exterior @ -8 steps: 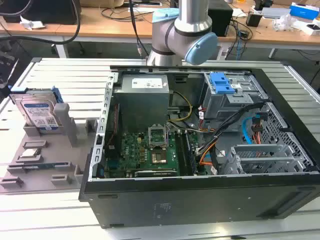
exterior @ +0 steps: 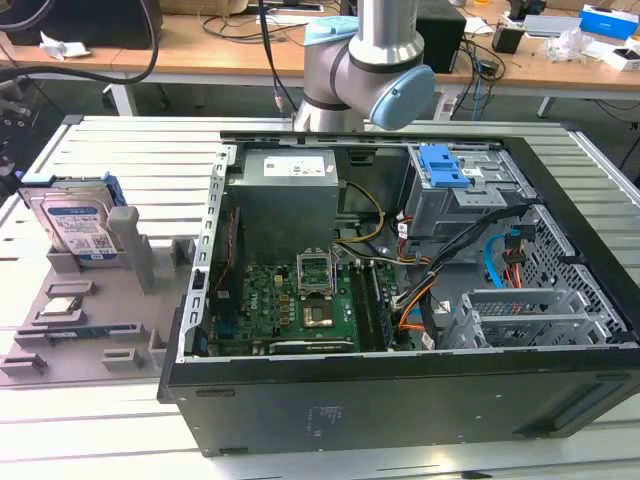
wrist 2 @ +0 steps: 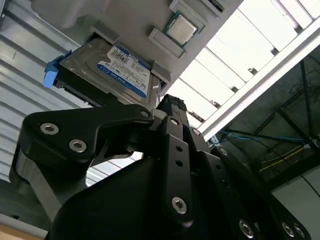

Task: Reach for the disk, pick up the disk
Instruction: 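Pick up the disk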

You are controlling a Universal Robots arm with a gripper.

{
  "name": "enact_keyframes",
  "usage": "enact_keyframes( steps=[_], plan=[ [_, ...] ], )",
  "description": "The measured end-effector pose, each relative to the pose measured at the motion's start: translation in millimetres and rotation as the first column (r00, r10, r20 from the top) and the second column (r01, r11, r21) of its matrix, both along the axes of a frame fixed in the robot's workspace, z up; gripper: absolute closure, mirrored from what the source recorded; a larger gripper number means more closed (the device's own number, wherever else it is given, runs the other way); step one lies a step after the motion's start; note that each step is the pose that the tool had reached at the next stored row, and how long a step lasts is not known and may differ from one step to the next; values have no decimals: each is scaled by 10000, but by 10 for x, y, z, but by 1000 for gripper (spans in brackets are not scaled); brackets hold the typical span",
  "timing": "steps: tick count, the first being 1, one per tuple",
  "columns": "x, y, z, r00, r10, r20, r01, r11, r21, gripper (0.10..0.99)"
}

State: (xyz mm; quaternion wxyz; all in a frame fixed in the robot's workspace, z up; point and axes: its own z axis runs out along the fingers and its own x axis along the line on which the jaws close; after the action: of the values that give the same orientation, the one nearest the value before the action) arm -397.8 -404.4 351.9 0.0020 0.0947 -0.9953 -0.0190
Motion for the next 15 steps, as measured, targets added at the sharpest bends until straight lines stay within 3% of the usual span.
enact_keyframes(
  steps=[2, 4, 10, 13, 15],
  plan=[
    [0, 0, 0, 9974, 714, 0, -714, 9974, 0, 980],
    [0, 0, 0, 9899, 1417, 0, -1417, 9899, 0, 980],
    [0, 0, 0, 9686, 2485, 0, -2485, 9686, 0, 980],
    [0, 0, 0, 9447, 3279, 0, -3279, 9447, -1, 980],
    [0, 0, 0, 9360, 3521, 0, -3521, 9360, 0, 980]
  ],
)
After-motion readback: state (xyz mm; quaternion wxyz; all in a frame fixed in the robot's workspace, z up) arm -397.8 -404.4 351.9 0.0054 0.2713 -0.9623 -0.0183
